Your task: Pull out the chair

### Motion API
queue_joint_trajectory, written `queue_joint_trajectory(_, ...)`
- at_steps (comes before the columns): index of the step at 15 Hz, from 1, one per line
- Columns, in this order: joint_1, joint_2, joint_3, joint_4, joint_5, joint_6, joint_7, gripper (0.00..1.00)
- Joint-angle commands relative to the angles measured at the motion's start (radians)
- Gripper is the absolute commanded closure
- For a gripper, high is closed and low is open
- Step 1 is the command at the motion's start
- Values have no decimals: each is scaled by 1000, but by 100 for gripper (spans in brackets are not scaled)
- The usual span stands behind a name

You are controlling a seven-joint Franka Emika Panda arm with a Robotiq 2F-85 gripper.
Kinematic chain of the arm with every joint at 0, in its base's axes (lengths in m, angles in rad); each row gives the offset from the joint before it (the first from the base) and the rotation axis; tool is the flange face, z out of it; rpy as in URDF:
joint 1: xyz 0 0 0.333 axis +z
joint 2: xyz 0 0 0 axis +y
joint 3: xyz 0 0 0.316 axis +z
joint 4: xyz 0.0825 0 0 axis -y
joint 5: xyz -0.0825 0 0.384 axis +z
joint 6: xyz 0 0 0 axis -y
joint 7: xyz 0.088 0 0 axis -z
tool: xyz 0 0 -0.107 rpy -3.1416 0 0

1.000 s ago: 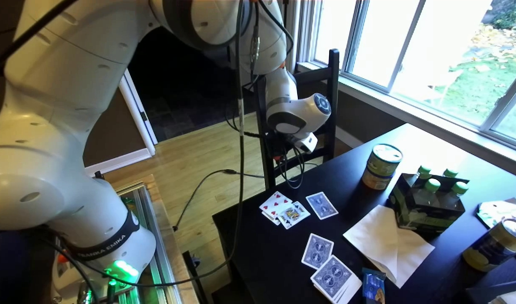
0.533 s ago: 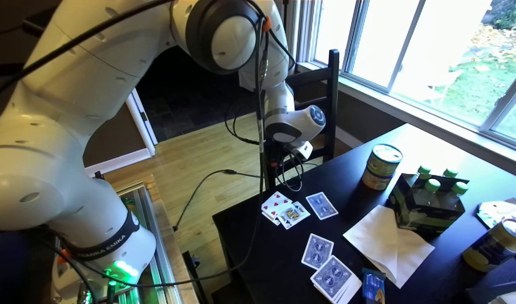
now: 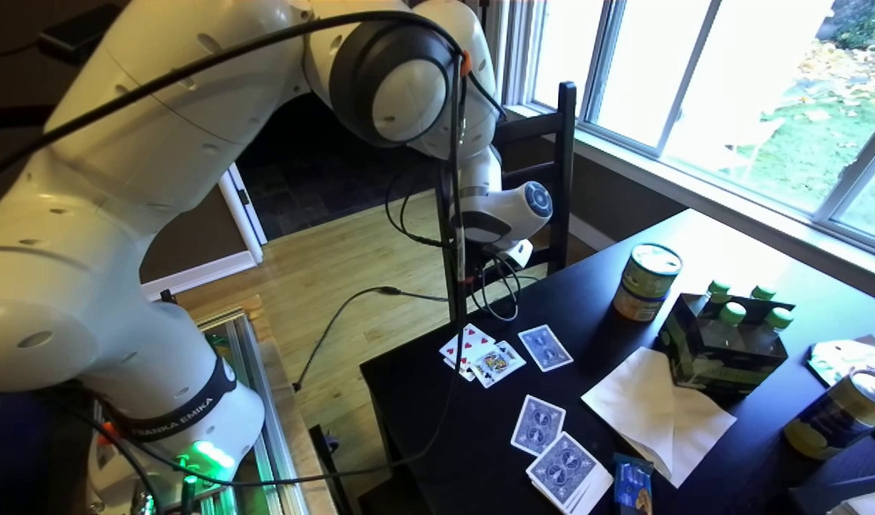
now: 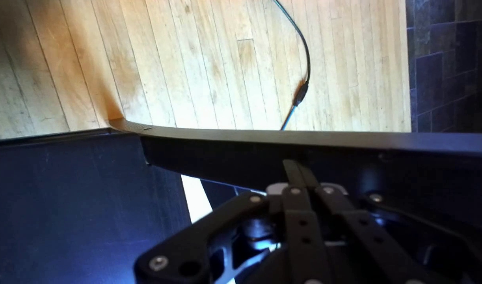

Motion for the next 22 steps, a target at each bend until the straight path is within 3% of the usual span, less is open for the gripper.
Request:
queue_joint_trajectory(1,-65,83,110,77,66,-19,-103,100)
queue_joint_trajectory(6,-103,136,173,134,63,-86,-165,100)
queue_joint_trajectory(12,-51,182,154,237,39,-222,-157,100)
queue_joint_trajectory(22,74,287,139,438,29,-291,-135,100)
